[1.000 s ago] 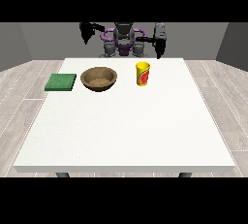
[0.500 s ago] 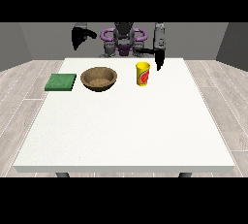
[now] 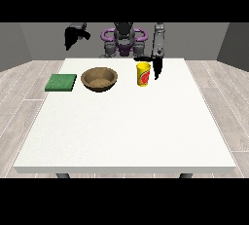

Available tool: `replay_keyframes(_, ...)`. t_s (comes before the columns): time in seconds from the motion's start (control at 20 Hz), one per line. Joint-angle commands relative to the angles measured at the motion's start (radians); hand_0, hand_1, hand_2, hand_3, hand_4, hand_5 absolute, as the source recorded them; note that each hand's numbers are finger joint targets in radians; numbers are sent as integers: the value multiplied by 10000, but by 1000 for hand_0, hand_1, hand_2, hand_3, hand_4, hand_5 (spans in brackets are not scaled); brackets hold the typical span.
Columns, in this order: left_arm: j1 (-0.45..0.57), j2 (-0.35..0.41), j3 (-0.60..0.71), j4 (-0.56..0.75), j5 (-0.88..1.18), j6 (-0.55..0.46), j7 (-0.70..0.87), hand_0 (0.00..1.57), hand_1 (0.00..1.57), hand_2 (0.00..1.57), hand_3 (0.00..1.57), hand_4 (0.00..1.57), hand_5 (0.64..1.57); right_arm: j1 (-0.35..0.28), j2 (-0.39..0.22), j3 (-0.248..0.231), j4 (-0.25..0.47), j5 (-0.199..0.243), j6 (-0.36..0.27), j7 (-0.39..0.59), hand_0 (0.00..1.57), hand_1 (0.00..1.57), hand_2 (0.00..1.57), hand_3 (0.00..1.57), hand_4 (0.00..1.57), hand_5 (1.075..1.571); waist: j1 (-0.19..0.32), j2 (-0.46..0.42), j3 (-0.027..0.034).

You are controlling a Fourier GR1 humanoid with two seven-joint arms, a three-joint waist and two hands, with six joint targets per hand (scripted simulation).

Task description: Pick the cup and pour the ball into the bowl, then pick the bowl and place it on the pad

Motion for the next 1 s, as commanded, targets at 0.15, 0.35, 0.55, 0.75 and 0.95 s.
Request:
replay_keyframes(0.15, -675, 44, 376, 1461, 254, -103, -993, 0, 0, 0, 0, 0, 1530, 462, 258, 110, 152, 197, 72, -781, 0, 0, 386, 543, 633, 1568, -241, 243, -2)
replay_keyframes(0.35, -1006, 343, 593, 1877, 374, -123, -596, 0, 0, 0, 0, 0, 1532, 466, -325, -409, 435, -227, 703, -514, 0, 0, 342, 520, 621, 1568, -221, -199, 0)
replay_keyframes(0.55, -1535, 336, 855, 2738, 237, 392, -1425, 0, 0, 0, 0, 0, 1531, -87, -580, -332, -154, -360, 925, 208, 0, 0, 325, 486, 622, 1568, -796, 247, -4)
replay_keyframes(0.75, -656, -203, -113, 2580, -1203, 1957, -3105, 1244, 1244, 1571, 1571, 1296, 1151, -411, -787, -849, 339, -517, 880, -215, 0, 0, 403, 608, 596, 1570, -532, 613, 1)
replay_keyframes(0.95, -1022, 73, 435, 3382, -798, 1742, -3256, 1316, 1316, 1571, 1571, 1280, 1222, -31, -815, -930, -34, -663, 1052, -305, 0, 0, 391, 682, 577, 1570, -750, 532, -3)
